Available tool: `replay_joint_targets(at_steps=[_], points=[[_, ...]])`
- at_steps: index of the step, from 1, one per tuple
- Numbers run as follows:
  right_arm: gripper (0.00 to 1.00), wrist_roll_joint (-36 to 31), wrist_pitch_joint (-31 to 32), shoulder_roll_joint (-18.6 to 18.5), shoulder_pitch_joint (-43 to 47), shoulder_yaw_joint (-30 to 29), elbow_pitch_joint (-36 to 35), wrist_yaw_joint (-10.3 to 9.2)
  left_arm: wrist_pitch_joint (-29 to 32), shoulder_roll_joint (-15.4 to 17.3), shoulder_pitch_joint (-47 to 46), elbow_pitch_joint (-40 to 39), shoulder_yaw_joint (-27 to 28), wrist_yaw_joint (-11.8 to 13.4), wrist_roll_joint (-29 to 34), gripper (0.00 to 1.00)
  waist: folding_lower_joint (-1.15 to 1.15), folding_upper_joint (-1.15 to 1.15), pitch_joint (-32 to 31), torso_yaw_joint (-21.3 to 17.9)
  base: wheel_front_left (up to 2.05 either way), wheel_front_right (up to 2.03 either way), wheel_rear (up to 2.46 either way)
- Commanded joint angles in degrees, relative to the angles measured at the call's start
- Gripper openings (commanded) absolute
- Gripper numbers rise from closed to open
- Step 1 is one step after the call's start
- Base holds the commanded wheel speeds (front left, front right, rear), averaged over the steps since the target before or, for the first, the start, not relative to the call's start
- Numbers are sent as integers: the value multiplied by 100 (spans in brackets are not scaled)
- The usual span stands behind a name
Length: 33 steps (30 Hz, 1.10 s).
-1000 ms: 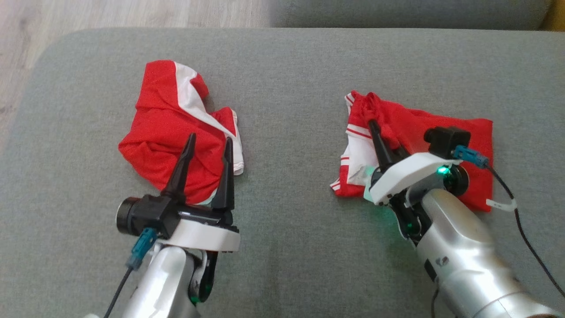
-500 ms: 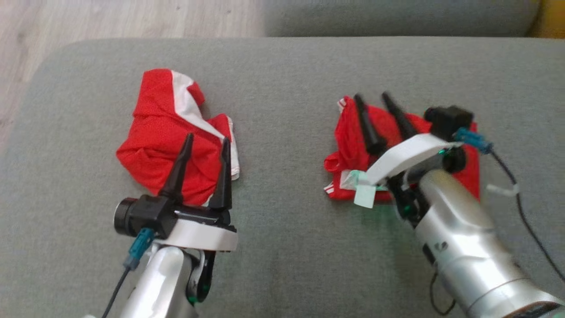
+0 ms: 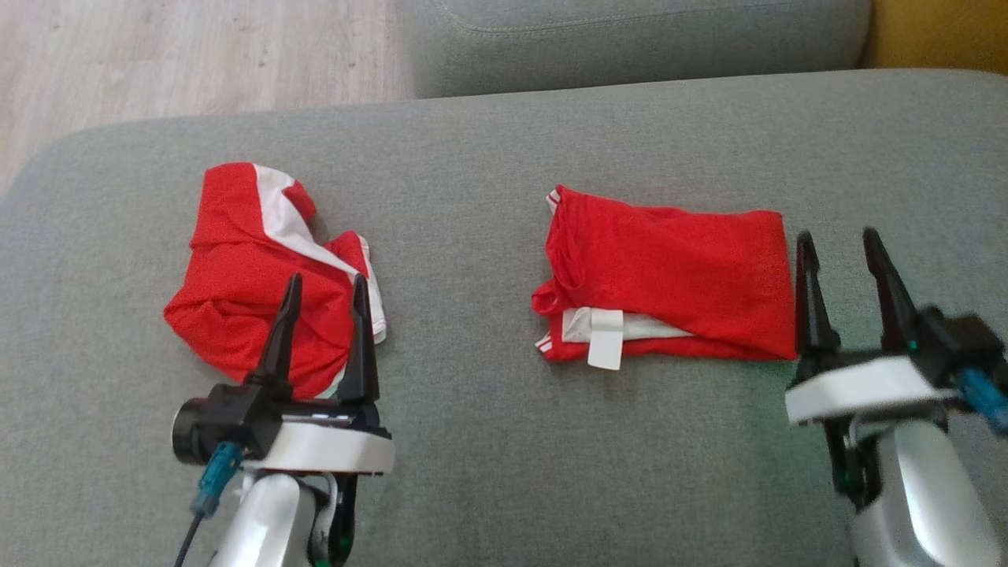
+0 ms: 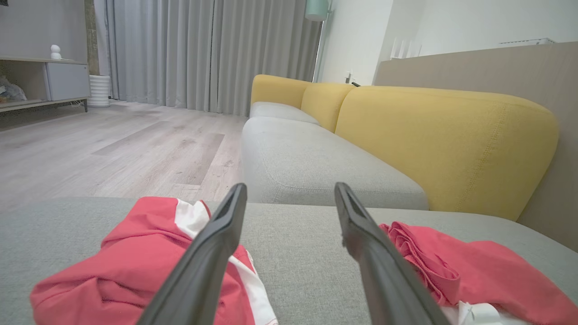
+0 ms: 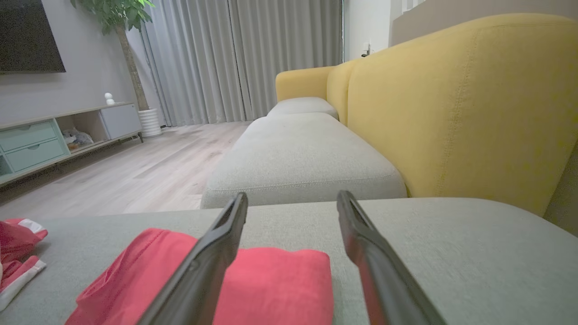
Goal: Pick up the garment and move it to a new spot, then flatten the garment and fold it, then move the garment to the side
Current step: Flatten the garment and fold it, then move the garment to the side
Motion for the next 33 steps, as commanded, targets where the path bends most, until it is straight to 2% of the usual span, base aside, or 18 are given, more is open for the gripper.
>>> replay_joint_targets(at_steps=[1, 7, 16, 21, 25, 33], points=[[100, -67, -35, 83, 16, 63, -360, -4, -29, 10, -76, -210, 233, -9, 29, 100, 1, 0, 11, -33, 0, 0, 0], [100, 124, -35, 90, 504, 48, -641, -4, -29, 10, 42, -210, 274, -15, 17, 100, 1, 0, 73, -102, 0, 0, 0], [100, 170, -36, 91, 388, 62, -615, -4, -29, 10, -42, -212, 205, -13, -3, 100, 1, 0, 198, -108, 0, 0, 0], [100, 96, 129, 91, 21, -81, -118, -4, -29, 10, -189, -233, 134, -34, 4, 100, 1, 0, 451, -32, 0, 0, 0], [100, 390, 467, 91, -313, -139, 436, -4, -29, 10, -276, -195, 64, -41, -5, 100, 1, 0, 632, 51, 0, 0, 0], [100, 349, 975, 91, -789, -350, 1416, -4, -29, 10, -409, -159, -8, -35, -21, 100, 1, 0, 869, 188, 0, 0, 0]])
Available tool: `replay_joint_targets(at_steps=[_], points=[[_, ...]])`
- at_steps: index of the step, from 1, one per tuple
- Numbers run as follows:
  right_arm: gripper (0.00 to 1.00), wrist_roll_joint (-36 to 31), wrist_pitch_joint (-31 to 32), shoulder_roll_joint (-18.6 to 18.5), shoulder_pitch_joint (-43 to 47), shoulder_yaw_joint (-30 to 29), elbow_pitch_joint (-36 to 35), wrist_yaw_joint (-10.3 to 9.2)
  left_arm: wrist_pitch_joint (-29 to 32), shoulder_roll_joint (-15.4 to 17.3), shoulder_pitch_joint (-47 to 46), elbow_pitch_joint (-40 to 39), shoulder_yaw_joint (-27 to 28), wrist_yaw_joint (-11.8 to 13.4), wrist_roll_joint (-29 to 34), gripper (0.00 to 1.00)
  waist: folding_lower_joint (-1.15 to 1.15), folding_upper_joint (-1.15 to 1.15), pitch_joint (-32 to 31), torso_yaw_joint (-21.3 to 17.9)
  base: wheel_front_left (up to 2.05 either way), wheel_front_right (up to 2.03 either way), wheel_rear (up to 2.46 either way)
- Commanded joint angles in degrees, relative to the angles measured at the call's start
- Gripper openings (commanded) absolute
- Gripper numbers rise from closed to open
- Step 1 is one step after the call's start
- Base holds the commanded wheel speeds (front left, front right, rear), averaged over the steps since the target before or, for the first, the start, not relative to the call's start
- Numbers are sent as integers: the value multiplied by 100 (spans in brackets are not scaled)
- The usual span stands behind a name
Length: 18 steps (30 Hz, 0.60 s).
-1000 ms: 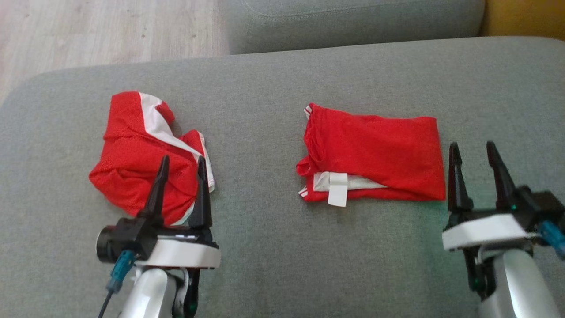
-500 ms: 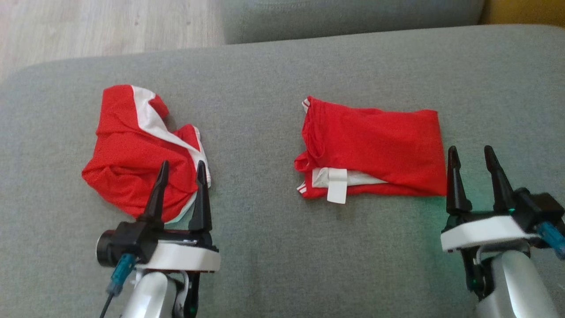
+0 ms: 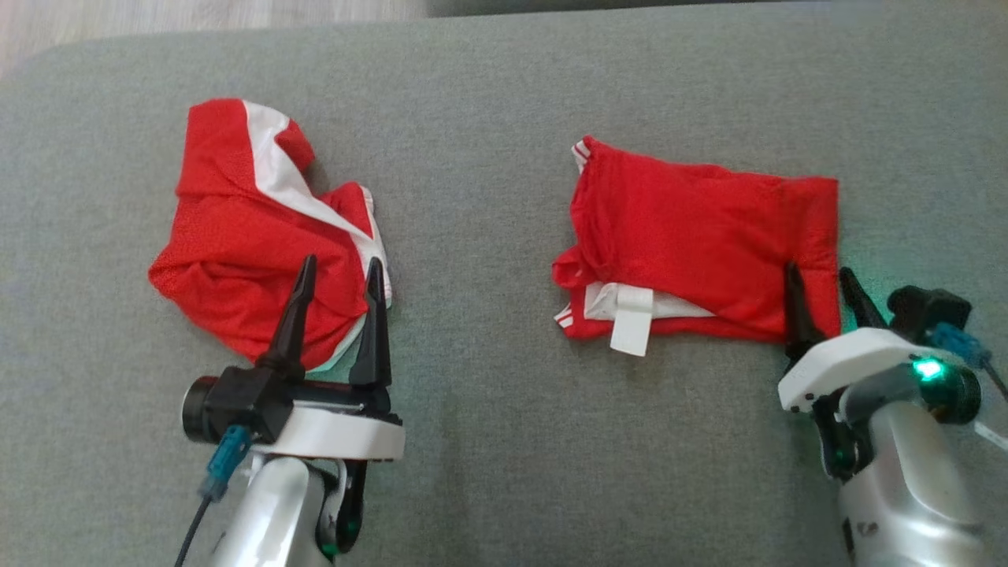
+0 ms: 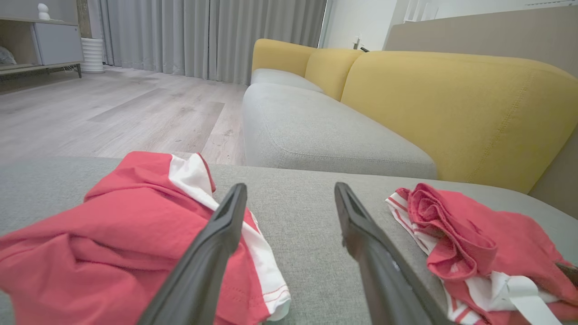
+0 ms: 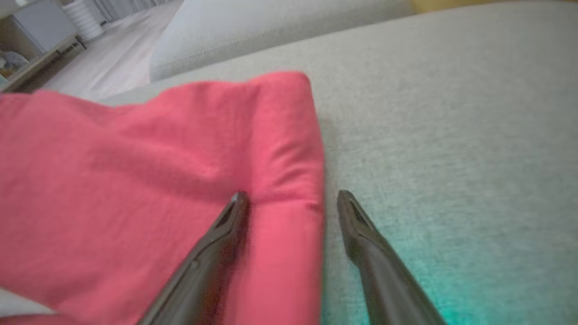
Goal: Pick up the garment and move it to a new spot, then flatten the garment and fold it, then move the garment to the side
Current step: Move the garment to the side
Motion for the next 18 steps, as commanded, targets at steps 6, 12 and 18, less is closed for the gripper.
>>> replay_joint_targets(at_steps=[6, 12, 18], points=[[0, -82, 314, -11, -394, 260, 407, -4, -29, 13, -260, -165, 156, 24, -17, 100, -1, 0, 96, 43, 0, 0, 0], [0, -832, 0, -105, -560, 124, 224, -4, -29, 13, -247, -110, 177, 36, -40, 100, -1, 0, -52, -40, 0, 0, 0], [0, -1193, 81, -976, -655, 420, -158, -4, -29, 13, -217, -106, 141, 67, -92, 100, -1, 0, -183, -137, 0, 0, 0]])
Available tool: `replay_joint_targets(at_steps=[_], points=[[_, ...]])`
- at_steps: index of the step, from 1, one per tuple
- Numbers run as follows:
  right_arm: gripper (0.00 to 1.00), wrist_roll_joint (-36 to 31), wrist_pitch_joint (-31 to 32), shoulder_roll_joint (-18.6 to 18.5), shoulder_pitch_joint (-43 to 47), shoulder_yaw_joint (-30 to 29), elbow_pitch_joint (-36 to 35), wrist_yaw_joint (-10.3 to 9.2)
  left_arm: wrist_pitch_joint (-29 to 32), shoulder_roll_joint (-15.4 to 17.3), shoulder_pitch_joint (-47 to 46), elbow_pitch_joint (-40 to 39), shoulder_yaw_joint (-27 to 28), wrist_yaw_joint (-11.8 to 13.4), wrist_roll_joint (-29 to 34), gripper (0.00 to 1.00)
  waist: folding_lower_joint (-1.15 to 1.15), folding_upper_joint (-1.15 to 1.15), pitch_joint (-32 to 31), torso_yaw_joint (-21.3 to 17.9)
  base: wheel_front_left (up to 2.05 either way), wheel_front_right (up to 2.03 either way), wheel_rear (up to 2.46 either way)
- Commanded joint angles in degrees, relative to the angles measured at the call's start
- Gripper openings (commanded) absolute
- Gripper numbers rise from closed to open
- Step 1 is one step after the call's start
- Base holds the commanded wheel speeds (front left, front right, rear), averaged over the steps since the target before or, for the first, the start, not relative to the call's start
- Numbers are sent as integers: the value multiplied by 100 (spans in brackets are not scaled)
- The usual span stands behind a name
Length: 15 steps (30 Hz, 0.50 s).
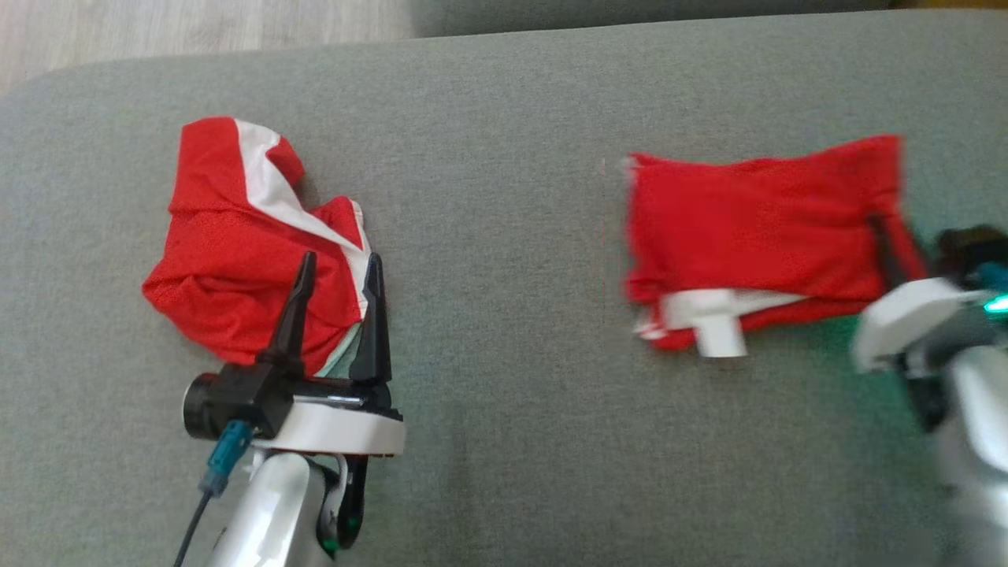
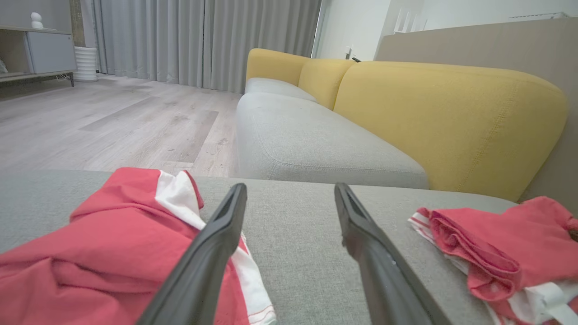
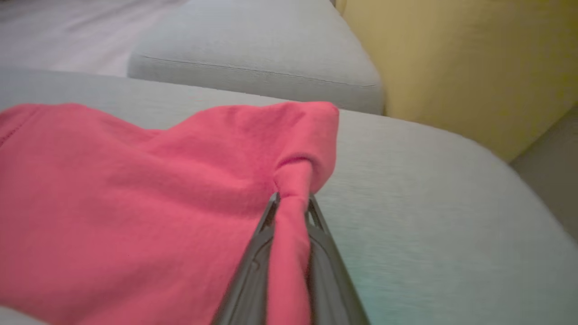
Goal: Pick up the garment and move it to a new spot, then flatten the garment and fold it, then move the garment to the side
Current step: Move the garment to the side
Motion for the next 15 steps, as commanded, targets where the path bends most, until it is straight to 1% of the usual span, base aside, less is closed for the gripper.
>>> replay_joint_targets(at_steps=[1, 6, 7, 12, 15], points=[[0, -46, 89, -505, -173, 134, -234, -4, -29, 13, -136, -163, 128, 47, -28, 100, 0, 0, -9, -34, 0, 0, 0], [0, -11, 380, -1638, -236, -38, -209, -4, -29, 13, -206, -208, 64, 67, -73, 100, 0, 0, 120, 10, 0, 0, 0], [0, -27, 436, -1994, -267, -214, -185, -4, -29, 13, -236, -241, 54, 68, -86, 100, 0, 0, 197, 47, 0, 0, 0], [0, -183, 579, -2520, -311, -644, -238, -4, -29, 13, -301, -292, 55, 72, -95, 100, 0, 0, 382, 139, 0, 0, 0], [0, -250, 657, -2643, -305, -853, -207, -4, -29, 13, -346, -296, 39, 63, -109, 100, 0, 0, 459, 199, 0, 0, 0]])
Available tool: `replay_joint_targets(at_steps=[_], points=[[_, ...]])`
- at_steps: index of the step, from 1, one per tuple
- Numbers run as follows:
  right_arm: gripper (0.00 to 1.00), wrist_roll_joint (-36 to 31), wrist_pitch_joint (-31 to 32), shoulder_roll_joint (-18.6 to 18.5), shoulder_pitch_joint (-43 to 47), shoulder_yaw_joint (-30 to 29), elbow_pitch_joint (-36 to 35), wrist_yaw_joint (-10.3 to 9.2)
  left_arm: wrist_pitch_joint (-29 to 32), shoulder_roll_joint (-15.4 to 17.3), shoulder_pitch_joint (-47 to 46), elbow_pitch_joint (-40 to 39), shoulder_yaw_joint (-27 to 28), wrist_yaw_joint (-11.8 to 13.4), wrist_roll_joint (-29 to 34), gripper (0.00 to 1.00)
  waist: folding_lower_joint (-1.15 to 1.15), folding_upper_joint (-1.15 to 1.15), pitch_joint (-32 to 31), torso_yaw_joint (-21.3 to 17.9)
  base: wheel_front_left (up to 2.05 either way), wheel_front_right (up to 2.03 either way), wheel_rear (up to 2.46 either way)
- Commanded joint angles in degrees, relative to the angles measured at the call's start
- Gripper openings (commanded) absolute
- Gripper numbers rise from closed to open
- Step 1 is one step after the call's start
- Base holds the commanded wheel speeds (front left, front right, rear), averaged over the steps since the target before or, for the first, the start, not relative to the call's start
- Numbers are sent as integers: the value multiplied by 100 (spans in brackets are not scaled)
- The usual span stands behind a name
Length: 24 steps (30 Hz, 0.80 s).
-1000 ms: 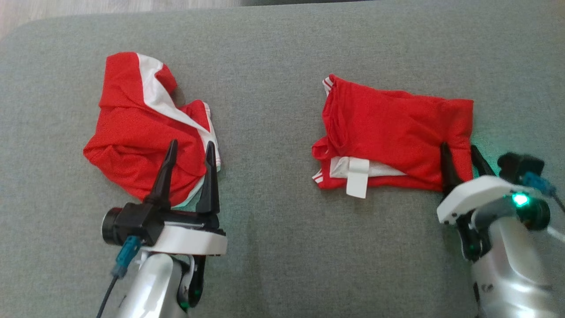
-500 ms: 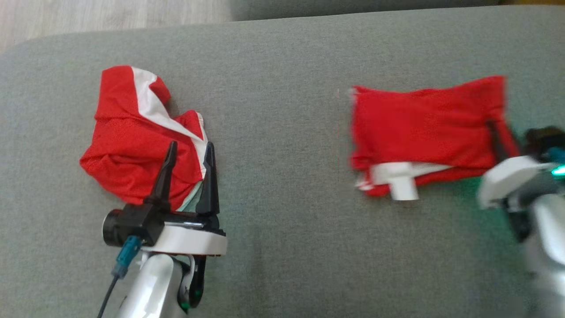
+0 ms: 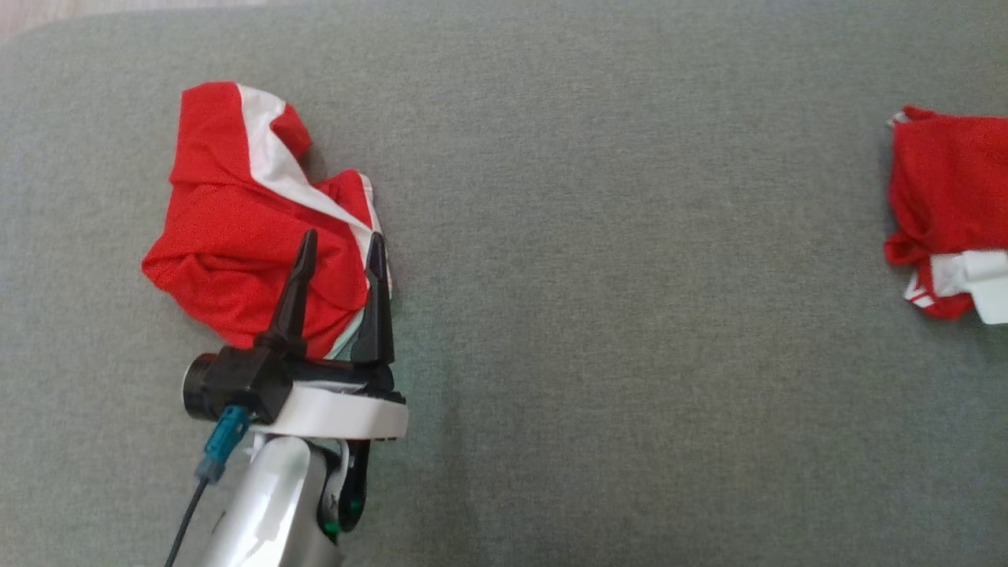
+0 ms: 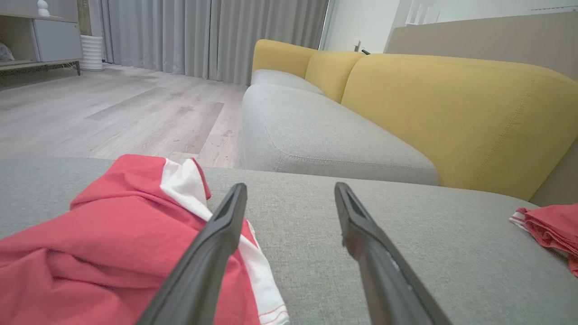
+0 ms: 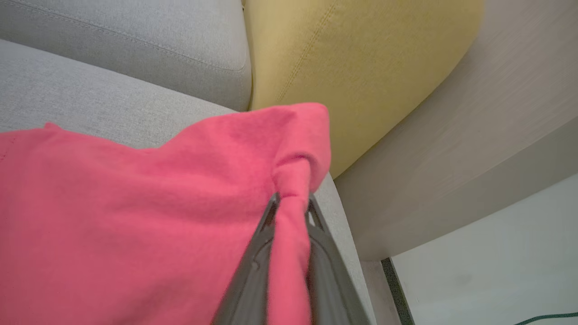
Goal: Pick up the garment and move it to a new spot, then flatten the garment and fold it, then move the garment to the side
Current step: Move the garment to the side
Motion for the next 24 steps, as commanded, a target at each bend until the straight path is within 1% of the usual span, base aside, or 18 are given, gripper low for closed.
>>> replay_joint_targets(at_steps=[1, 7, 12, 13, 14, 21, 24], points=[[0, -37, 16, -286, -49, -74, -144, -4, -29, 14, -199, -186, 121, 30, -30, 100, -1, 0, 76, 64, 0, 0, 0], [0, -85, 27, -326, -61, -258, -109, -4, -29, 14, -253, -204, 106, 38, -48, 100, -1, 0, 176, 116, 0, 0, 0], [0, -125, 18, -260, -79, -429, -121, -4, -29, 14, -264, -198, 116, 40, -25, 100, -1, 0, 218, 113, 0, 0, 0], [42, -137, -23, -228, -87, -452, -151, -4, -29, 14, -267, -191, 120, 38, -18, 100, -1, 0, 218, 107, 0, 0, 0], [100, -135, -30, -174, -94, -469, -173, -4, -29, 14, -271, -179, 124, 35, -5, 100, -1, 0, 208, 97, 0, 0, 0], [100, -111, -70, 270, -116, -306, -511, -4, -29, 14, -235, -103, 159, 17, 33, 100, -1, 0, -84, -1, 0, 0, 0], [100, -70, -106, 557, -94, -165, -801, -4, -29, 14, -178, -100, 196, 18, 28, 100, -1, 0, -275, -42, 0, 0, 0]])
